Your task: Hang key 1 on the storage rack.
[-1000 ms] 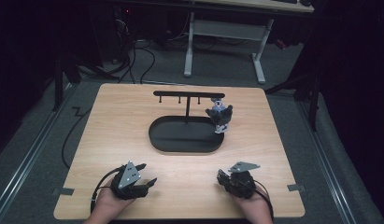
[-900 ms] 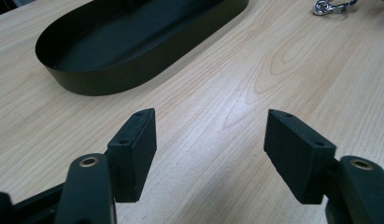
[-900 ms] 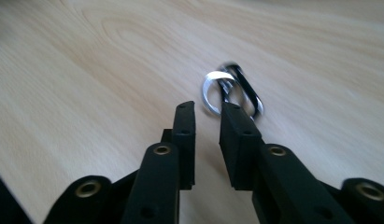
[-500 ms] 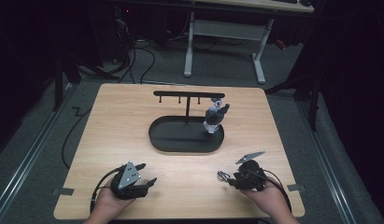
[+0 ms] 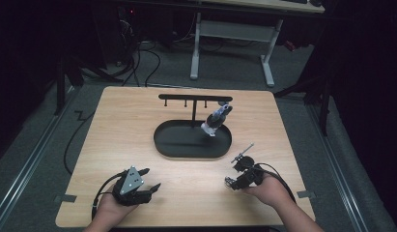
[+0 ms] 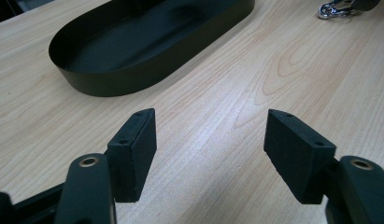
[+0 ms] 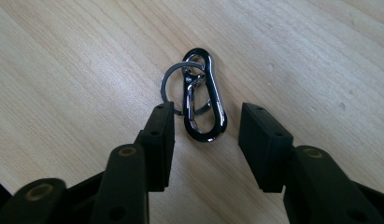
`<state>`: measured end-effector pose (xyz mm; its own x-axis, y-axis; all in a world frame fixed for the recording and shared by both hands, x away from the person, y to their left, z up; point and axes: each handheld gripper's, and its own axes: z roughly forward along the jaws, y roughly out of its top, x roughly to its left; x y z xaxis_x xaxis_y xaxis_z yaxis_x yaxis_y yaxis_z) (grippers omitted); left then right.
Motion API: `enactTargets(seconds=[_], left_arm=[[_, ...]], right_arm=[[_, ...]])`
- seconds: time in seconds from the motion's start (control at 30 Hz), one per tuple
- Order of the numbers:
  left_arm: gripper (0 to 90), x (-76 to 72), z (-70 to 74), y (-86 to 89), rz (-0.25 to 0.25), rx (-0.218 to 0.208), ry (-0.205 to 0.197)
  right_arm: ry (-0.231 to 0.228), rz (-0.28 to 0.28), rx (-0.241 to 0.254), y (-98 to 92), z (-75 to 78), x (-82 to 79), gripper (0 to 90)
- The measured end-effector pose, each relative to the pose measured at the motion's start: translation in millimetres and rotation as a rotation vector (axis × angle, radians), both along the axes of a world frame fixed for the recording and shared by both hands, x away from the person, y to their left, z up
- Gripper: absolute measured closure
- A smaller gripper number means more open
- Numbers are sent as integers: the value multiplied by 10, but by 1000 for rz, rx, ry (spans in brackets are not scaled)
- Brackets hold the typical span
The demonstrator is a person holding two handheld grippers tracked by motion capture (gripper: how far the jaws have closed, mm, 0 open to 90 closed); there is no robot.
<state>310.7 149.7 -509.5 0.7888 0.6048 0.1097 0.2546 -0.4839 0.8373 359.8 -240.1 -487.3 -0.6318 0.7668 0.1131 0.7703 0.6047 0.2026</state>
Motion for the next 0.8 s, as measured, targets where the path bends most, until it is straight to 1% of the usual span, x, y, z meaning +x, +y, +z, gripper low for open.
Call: enactTargets(seconds=[0.03, 0.07, 0.1, 0.17, 0.2, 0.23, 0.27, 0.3, 0.33, 0.37, 0.43, 0.47, 0.5, 0.53, 0.57, 0.67, 0.73, 0.77, 0.8], left_arm=[[351, 0, 0, -1, 0, 0, 0], [351, 0, 0, -1, 0, 0, 0], [351, -2, 0, -1, 0, 0, 0], [352, -4, -2, 1, 2, -1, 1], [352, -4, -4, 2, 3, -1, 2], [352, -4, -5, 1, 3, 0, 2], [352, -4, -5, 1, 3, 0, 2], [352, -6, -7, -4, 2, 2, 6], [352, -7, -6, -6, 1, 5, 6], [352, -9, -8, -12, 1, 3, 5], [352, -12, -8, -21, 0, 4, 4], [352, -12, -8, -24, 0, 5, 4], [352, -11, -8, -25, -1, 7, 5], [352, -9, -10, -28, -1, 7, 5], [352, -7, -11, -30, -1, 8, 5], [352, 0, -16, -38, -2, 7, 6], [352, 1, -19, -40, -1, 7, 5], [352, 3, -21, -44, -6, 10, 6], [352, 4, -22, -45, -7, 10, 5]], right_arm=[[7, -9, -9, 30, -4, -6, 617], [7, -9, -9, 30, -4, -6, 617], [2, 20, -21, 60, -18, -11, 690], [-6, 32, -22, 77, -15, -30, 710], [-10, 32, -19, 85, -3, -48, 740], [-18, 34, -7, 82, 20, -62, 818], [-26, 34, 0, 76, 45, -75, 844], [-44, 46, -8, 68, 54, -80, 846], [-39, 37, -13, 66, 54, -95, 847], [-45, 53, -11, 52, 50, -100, 848], [-44, 49, -5, 36, 50, -126, 850], [-53, 57, 1, 26, 47, -133, 850], [-54, 57, -2, 20, 52, -144, 850], [-56, 50, 5, 13, 56, -158, 851], [-63, 60, 13, -2, 63, -160, 851], [-78, 40, 26, -42, 107, -190, 851], [-94, 43, 33, -80, 139, -201, 851], [-94, 23, 31, -97, 166, -220, 851], [-101, 30, 36, -116, 178, -219, 851]])
